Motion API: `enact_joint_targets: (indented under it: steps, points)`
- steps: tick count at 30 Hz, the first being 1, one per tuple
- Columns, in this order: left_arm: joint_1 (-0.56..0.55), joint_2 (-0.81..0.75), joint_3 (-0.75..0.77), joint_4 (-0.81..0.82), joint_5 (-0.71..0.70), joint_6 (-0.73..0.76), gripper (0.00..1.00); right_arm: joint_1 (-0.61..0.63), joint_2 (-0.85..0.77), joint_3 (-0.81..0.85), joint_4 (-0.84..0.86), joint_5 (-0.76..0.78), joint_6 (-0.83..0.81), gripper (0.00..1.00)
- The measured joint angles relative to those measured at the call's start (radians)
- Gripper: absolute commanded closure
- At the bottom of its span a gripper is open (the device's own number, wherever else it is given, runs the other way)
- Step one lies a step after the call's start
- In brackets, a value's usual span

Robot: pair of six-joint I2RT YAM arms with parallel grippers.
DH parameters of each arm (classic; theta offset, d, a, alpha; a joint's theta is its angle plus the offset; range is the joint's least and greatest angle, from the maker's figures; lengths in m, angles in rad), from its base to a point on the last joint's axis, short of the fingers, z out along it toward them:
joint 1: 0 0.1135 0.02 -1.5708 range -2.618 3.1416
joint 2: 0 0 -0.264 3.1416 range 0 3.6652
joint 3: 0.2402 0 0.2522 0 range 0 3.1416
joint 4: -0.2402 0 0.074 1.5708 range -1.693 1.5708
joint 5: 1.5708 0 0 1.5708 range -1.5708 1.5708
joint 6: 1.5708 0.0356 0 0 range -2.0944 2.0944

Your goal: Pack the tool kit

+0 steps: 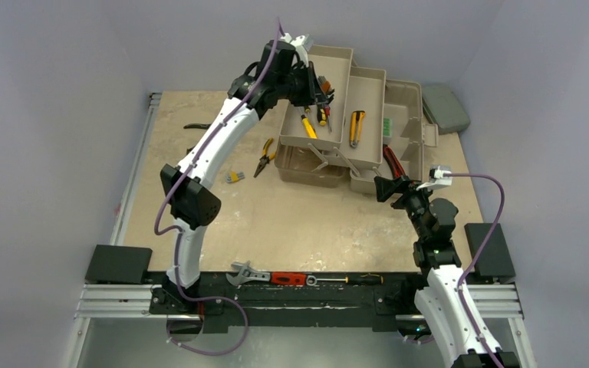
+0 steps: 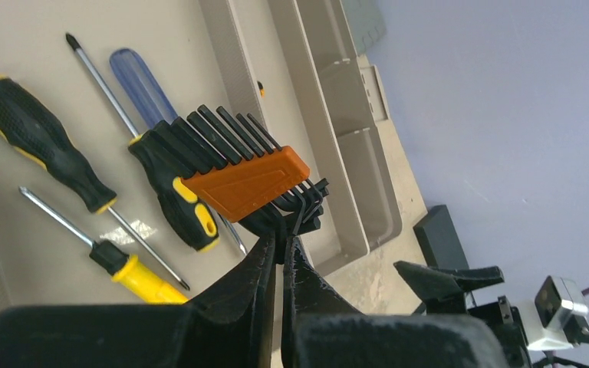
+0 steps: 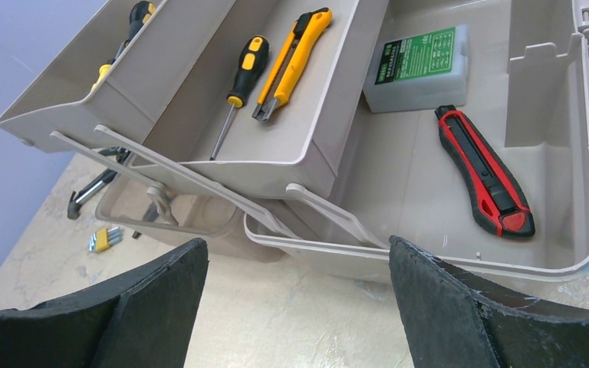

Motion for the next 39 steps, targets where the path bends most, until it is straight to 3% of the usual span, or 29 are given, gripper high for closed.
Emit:
enact_joint_targets:
  steps: [8,9,10,11,12,13,14,19,25,33,39]
  points:
    - [0.006,0.083,0.082,0.051,-0.072,0.018,1.0,0.0,0.01,0.0,0.0,0.0,0.0,0.14]
    - [0.009,0.092,0.089,0.055,-0.078,0.018,0.85,0.0,0.01,0.0,0.0,0.0,0.0,0.13]
    - [0.014,0.107,0.1,0.06,-0.082,0.017,0.56,0.0,0.01,0.0,0.0,0.0,0.0,0.13]
    - [0.02,0.119,0.106,0.067,-0.086,0.015,0.34,0.0,0.01,0.0,0.0,0.0,0.0,0.13]
    - [0.027,0.13,0.109,0.076,-0.089,0.014,0.17,0.0,0.01,0.0,0.0,0.0,0.0,0.13]
    - [0.034,0.137,0.111,0.082,-0.088,0.013,0.08,0.0,0.01,0.0,0.0,0.0,0.0,0.12]
    - [0.045,0.143,0.111,0.087,-0.08,0.005,0.05,0.0,0.01,0.0,0.0,0.0,0.0,0.12]
    - [0.086,0.138,0.1,0.107,-0.03,0.002,0.03,0.0,0.01,0.0,0.0,-0.001,-0.001,0.12]
    - [0.085,-0.045,-0.095,0.104,0.005,0.026,0.02,0.0,0.025,0.0,0.0,-0.001,-0.001,0.12]
    - [0.079,-0.592,-0.605,0.153,-0.064,0.062,0.02,0.0,0.006,0.0,-0.006,-0.001,0.0,0.11]
    - [0.079,-0.842,-0.946,0.202,-0.195,0.063,0.02,0.0,0.008,0.0,-0.006,-0.001,0.0,0.12]
